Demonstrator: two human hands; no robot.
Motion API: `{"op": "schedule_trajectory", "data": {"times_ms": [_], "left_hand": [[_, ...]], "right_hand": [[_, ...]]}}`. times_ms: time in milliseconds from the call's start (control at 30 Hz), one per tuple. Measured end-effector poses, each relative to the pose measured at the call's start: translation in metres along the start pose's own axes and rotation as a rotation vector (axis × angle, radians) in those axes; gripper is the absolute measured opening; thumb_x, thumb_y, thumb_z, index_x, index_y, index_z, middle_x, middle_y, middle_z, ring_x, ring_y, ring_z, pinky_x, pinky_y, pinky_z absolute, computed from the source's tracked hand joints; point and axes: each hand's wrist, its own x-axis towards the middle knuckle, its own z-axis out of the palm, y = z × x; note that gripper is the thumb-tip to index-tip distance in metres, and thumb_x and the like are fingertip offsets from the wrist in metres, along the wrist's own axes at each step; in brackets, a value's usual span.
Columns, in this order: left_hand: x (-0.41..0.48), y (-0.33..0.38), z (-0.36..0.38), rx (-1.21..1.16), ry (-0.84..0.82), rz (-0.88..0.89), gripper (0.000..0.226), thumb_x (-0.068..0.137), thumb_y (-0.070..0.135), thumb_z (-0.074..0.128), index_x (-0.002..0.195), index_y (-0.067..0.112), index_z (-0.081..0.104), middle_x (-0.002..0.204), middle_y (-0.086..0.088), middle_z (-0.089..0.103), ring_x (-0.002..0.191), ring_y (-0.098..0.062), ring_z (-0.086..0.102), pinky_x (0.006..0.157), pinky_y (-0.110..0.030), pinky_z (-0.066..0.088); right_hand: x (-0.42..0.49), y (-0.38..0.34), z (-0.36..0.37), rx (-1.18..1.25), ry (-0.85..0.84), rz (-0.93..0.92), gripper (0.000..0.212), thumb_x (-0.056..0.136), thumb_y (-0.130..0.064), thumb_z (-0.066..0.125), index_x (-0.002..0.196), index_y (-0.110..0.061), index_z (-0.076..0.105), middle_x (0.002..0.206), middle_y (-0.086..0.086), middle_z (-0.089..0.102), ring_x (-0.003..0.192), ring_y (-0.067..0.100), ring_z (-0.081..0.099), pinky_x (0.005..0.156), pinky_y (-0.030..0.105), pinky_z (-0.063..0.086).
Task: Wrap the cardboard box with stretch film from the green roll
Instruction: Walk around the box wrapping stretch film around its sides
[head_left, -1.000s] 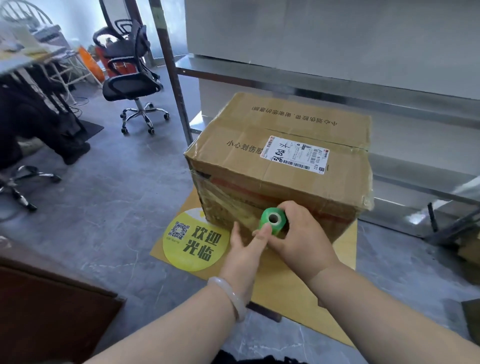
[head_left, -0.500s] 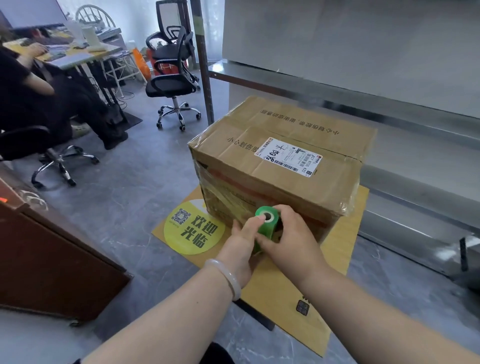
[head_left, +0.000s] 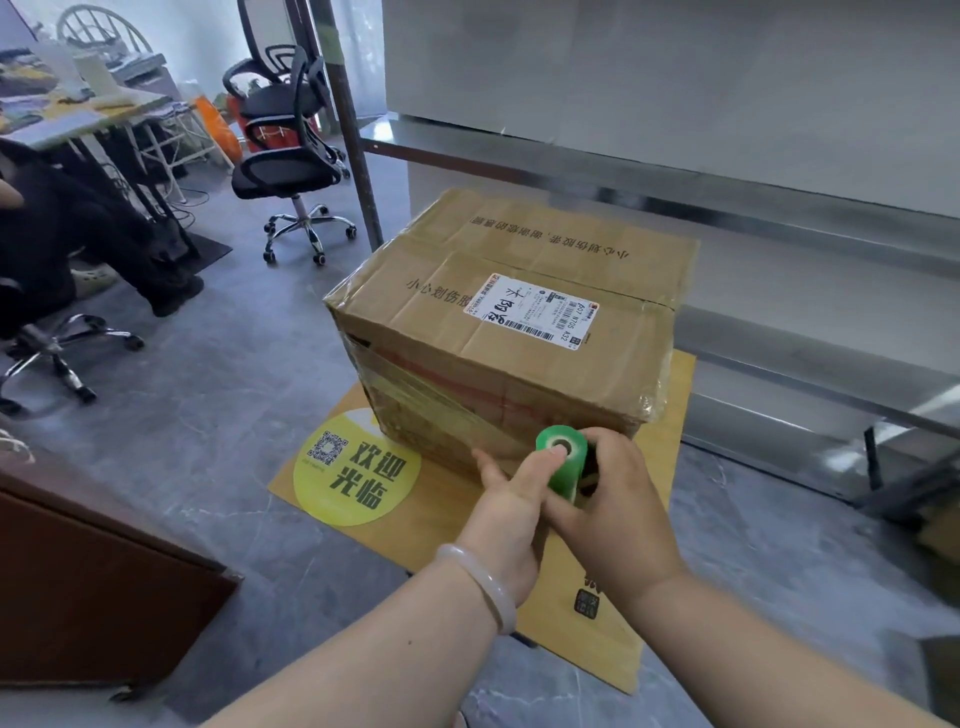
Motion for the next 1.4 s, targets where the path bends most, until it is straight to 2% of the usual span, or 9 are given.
{"op": "schedule_trajectory", "data": {"times_ms": [200,333,433,567,667,900,1033,1200,1400], "left_hand": [[0.003,-0.007,0.009,0.029,0.059,0.002,0.125,0.063,0.042,0.076,0.154,0.051,-0.008,0.123,-0.014,0.063,0.107,-0.028,0.069,0.104,-0.045,0.052],[0.004,-0.012,0.021,0.013,0.079,0.019,0.129,0.065,0.046,0.084,0.153,0.052,-0.011,0.120,-0.010,0.063,0.105,-0.027,0.071,0.103,-0.046,0.052],[0.006,-0.017,0.032,-0.005,0.124,0.045,0.126,0.071,0.046,0.083,0.152,0.053,-0.013,0.121,-0.011,0.065,0.105,-0.025,0.071,0.104,-0.045,0.051],[0.002,-0.031,0.059,-0.046,0.212,0.088,0.131,0.063,0.056,0.086,0.154,0.051,-0.008,0.124,-0.003,0.064,0.104,-0.018,0.069,0.107,-0.042,0.048],[-0.003,-0.055,0.083,-0.061,0.219,0.088,0.141,0.051,0.071,0.085,0.155,0.048,-0.008,0.135,-0.001,0.061,0.112,-0.021,0.067,0.108,-0.045,0.048],[-0.001,-0.091,0.125,-0.210,0.216,0.139,0.142,0.033,0.061,0.096,0.154,0.033,0.026,0.142,-0.001,0.058,0.123,-0.018,0.063,0.111,-0.046,0.046],[-0.005,-0.084,0.139,-0.249,0.254,0.134,0.114,0.042,0.062,0.092,0.141,0.024,0.048,0.131,0.001,0.067,0.117,-0.015,0.066,0.108,-0.042,0.049],[-0.002,-0.079,0.155,-0.300,0.254,0.101,0.034,0.087,0.037,0.075,0.114,0.018,0.066,0.116,-0.004,0.073,0.112,-0.016,0.067,0.109,-0.042,0.048],[0.017,-0.078,0.161,-0.302,0.248,0.128,0.058,0.074,0.037,0.080,0.124,0.012,0.064,0.118,-0.007,0.074,0.109,-0.014,0.070,0.106,-0.039,0.051]], "right_hand": [[-0.014,0.007,-0.003,0.229,0.015,0.118,0.049,0.067,-0.046,0.078,0.093,-0.037,0.037,0.090,-0.005,0.060,0.078,0.008,0.061,0.063,0.037,0.055],[-0.008,0.018,-0.019,0.212,-0.048,0.010,0.047,0.068,-0.039,0.080,0.101,-0.039,0.047,0.097,-0.014,0.057,0.089,0.000,0.057,0.068,0.021,0.049],[-0.002,0.028,-0.032,0.155,-0.120,-0.079,0.030,0.069,-0.036,0.079,0.087,-0.031,0.055,0.088,-0.012,0.054,0.088,-0.002,0.050,0.066,0.013,0.039],[0.008,0.039,-0.055,0.168,-0.223,-0.015,0.038,0.067,-0.036,0.077,0.081,-0.026,0.043,0.072,-0.003,0.058,0.065,0.015,0.056,0.052,0.034,0.045],[0.022,0.050,-0.073,0.105,-0.237,-0.040,0.041,0.068,-0.044,0.074,0.089,-0.029,0.042,0.074,-0.005,0.061,0.067,0.016,0.058,0.059,0.040,0.051],[0.042,0.073,-0.099,-0.055,-0.363,-0.065,0.041,0.069,-0.053,0.073,0.078,-0.027,0.043,0.081,-0.008,0.059,0.071,0.010,0.056,0.060,0.032,0.046],[0.046,0.076,-0.105,-0.063,-0.344,-0.124,0.044,0.069,-0.056,0.073,0.080,-0.029,0.039,0.083,-0.007,0.057,0.070,0.011,0.056,0.055,0.032,0.043],[0.058,0.083,-0.110,0.067,-0.350,-0.113,0.048,0.072,-0.043,0.077,0.098,-0.024,0.042,0.083,-0.007,0.061,0.073,0.012,0.059,0.063,0.038,0.052],[0.072,0.099,-0.120,0.235,-0.443,-0.184,0.052,0.076,-0.017,0.072,0.107,-0.053,0.049,0.107,-0.020,0.060,0.099,0.000,0.057,0.080,0.019,0.049]]}}
